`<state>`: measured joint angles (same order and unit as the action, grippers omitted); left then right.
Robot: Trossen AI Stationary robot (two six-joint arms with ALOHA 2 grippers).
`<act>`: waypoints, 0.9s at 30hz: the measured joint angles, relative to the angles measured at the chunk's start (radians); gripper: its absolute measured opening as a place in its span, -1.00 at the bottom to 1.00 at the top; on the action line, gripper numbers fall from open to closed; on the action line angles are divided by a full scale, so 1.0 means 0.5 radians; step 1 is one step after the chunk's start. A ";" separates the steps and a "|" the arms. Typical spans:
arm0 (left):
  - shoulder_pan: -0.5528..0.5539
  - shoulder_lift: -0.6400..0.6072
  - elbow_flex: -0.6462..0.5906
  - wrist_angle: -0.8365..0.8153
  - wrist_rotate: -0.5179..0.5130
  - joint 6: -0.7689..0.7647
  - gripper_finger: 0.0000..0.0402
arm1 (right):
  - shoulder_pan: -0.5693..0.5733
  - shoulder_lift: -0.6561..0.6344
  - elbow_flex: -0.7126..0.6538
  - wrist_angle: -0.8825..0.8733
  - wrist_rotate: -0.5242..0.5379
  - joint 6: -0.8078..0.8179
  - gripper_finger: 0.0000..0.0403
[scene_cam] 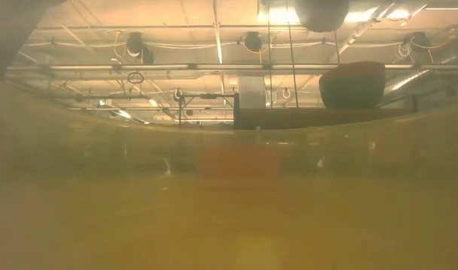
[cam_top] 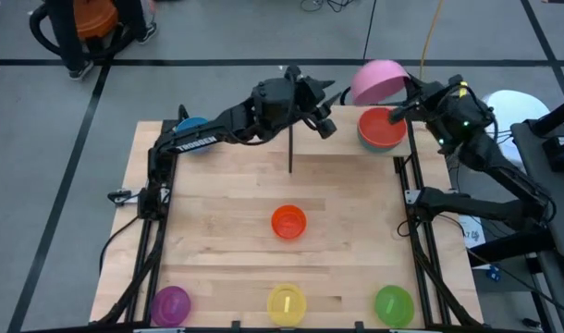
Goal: Place and stack bowls onto a shelf
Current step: Stack the pink bowl inside the orange bowl on the shelf
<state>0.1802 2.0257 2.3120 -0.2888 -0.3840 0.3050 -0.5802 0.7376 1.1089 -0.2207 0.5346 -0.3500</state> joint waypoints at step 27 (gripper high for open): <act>0.071 -0.417 0.000 -0.471 -0.037 -0.044 -0.23 | -0.124 0.827 1.296 -2.167 -0.193 0.464 -1.00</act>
<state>0.2157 1.8171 2.3118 -0.5244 -0.4024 0.2830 -0.6423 1.1511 1.7569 -1.3045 0.4382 -0.1182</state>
